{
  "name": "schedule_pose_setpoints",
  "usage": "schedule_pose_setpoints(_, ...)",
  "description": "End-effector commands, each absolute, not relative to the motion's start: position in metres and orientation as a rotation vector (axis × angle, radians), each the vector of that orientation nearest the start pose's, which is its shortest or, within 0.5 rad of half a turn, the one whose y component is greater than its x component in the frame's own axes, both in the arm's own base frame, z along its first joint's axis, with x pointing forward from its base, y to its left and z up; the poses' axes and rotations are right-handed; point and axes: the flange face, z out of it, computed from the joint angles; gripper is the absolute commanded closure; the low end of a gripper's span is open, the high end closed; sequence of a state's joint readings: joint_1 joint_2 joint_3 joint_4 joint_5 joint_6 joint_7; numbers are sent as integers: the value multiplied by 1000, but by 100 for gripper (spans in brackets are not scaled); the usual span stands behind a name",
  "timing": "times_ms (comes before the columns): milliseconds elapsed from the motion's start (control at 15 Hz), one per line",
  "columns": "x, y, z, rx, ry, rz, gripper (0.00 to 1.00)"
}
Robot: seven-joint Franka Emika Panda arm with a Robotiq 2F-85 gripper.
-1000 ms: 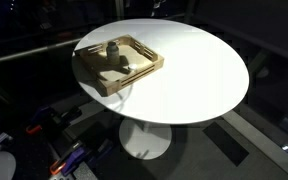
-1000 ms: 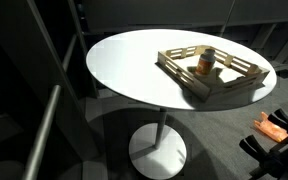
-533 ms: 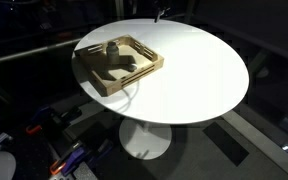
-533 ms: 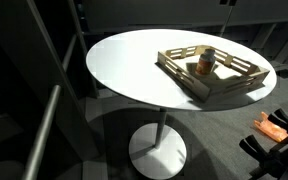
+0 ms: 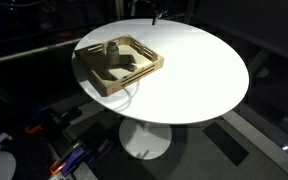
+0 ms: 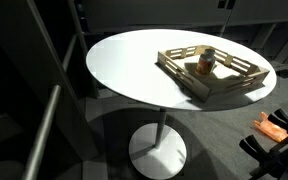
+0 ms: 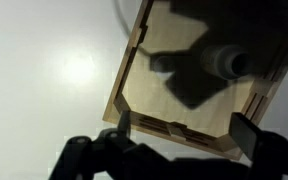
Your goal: Pick up the lid and cover the orange and white bottle in the wooden tray
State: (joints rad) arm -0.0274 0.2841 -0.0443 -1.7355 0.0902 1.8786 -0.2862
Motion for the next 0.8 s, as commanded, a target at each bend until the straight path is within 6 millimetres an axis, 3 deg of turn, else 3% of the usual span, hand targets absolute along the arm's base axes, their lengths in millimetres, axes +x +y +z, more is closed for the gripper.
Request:
schedule_pose_setpoints(0, 619, -27, 386, -3048, -290, 160, 0)
schedule_pose_setpoints(467, 611, -13, 335, -3069, -325, 68, 0)
schedule_pose_setpoints(733, 602, -7, 298, -3065, -329, 108, 0)
